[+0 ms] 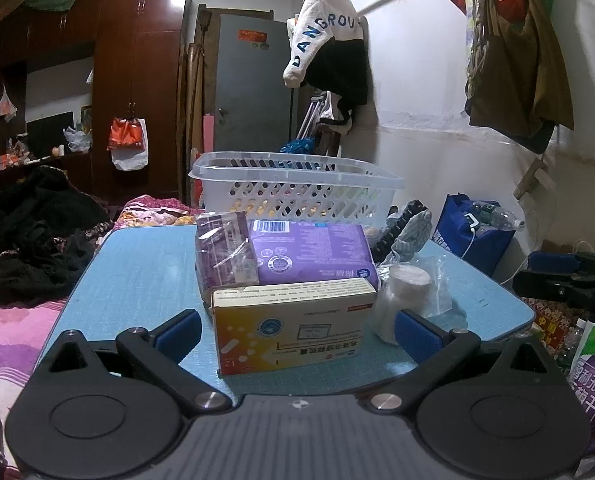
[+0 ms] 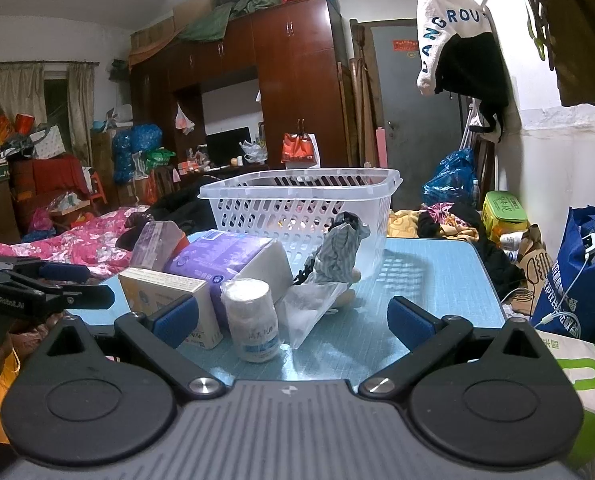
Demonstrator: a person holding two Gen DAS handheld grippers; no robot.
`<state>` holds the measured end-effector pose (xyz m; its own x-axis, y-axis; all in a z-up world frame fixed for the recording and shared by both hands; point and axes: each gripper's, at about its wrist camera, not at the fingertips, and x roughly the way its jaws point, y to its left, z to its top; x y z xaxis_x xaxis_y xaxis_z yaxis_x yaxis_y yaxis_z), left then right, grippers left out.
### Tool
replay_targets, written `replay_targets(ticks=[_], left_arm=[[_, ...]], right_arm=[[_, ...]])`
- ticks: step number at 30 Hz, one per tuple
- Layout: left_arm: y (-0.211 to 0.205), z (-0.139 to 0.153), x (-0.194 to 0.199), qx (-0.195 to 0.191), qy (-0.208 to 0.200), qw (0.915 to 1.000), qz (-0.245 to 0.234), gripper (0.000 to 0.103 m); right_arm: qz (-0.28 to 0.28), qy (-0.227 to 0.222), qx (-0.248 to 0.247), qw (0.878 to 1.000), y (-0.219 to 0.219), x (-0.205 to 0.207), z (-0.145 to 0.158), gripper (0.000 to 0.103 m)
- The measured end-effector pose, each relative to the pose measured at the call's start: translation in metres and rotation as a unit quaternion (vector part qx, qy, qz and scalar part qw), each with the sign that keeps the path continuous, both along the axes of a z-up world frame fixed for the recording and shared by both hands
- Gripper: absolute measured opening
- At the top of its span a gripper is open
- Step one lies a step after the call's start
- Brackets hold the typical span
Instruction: Organize objects
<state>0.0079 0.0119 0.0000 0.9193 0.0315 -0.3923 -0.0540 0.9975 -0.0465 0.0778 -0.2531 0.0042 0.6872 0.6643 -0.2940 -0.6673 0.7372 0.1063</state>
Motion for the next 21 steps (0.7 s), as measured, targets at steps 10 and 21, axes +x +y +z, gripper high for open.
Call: replay_targets(ticks=[10,21], left_arm=[[-0.0006,-0.0001,-0.0003,0.001,0.000,1.0000,0.000,0.103],[-0.0002,0.0003,-0.0014,0.002,-0.006,1.0000,0.003,0.103]], right_arm=[[0.000,0.000,0.000,1.000,0.0001,0.0001,0.0002,0.103],[0.002,0.000,0.000,1.000,0.0010,0.0003,-0.0009,0.103]])
